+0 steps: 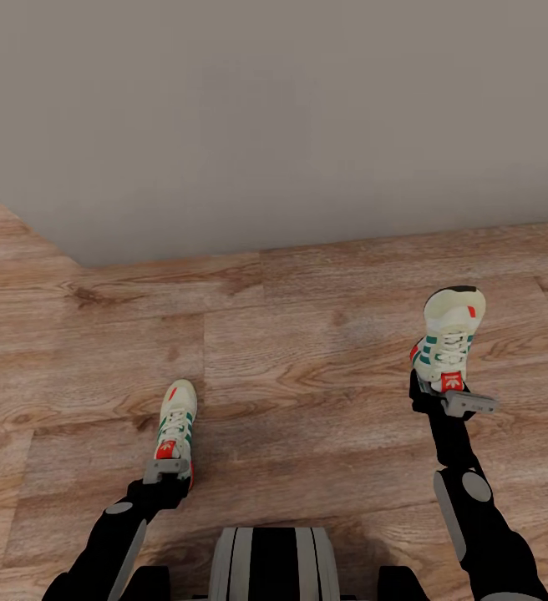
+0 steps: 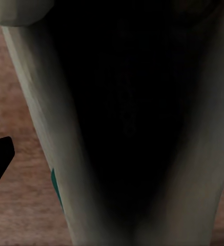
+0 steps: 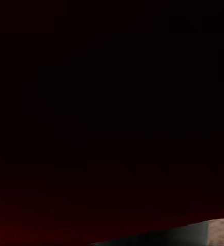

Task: Pick up the two gym shoes and the two sandals from the corridor floor and place them onto the hallstand (shoe rack) in the corridor, making sure they are on the rack and not on the floor. Arrange them so the two gym shoes are next to each other and the two sandals are next to each other.

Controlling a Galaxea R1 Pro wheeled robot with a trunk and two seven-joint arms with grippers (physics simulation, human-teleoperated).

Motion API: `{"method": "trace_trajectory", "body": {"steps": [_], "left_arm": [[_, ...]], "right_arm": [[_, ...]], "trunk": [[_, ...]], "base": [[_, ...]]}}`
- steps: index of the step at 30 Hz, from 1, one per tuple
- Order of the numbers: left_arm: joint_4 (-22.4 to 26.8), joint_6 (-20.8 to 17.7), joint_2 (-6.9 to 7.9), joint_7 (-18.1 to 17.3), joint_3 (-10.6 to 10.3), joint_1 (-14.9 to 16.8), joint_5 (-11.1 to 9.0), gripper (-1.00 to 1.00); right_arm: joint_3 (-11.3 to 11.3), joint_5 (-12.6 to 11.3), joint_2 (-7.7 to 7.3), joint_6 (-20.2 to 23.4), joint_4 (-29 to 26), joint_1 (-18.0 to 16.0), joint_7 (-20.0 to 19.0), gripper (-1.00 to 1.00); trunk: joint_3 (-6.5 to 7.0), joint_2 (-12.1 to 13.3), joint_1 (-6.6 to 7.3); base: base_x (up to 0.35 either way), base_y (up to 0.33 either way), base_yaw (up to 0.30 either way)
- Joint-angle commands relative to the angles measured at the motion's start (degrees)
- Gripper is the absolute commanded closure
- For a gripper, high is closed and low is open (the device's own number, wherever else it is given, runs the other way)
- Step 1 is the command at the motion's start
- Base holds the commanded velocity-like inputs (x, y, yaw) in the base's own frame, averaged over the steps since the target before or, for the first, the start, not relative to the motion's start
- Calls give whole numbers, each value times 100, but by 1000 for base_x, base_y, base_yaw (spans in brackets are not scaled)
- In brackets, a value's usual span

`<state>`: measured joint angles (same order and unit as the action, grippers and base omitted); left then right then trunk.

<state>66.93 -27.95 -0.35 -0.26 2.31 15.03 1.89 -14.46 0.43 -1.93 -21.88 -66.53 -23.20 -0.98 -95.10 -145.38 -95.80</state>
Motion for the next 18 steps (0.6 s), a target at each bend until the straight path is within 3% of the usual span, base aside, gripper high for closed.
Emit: {"method": "trace_trajectory", "body": {"steps": [1, 18], "left_arm": [[1, 0, 0, 0, -1, 0, 3, -100], [3, 0, 0, 9, -3, 0, 23, -100]], "right_arm": [[1, 1, 0, 0, 0, 0, 1, 100], [3, 1, 0, 2, 0, 0, 1, 100]], "trunk": [[0, 0, 0], [0, 0, 0]], "base": [[0, 0, 0], [0, 0, 0]]}}
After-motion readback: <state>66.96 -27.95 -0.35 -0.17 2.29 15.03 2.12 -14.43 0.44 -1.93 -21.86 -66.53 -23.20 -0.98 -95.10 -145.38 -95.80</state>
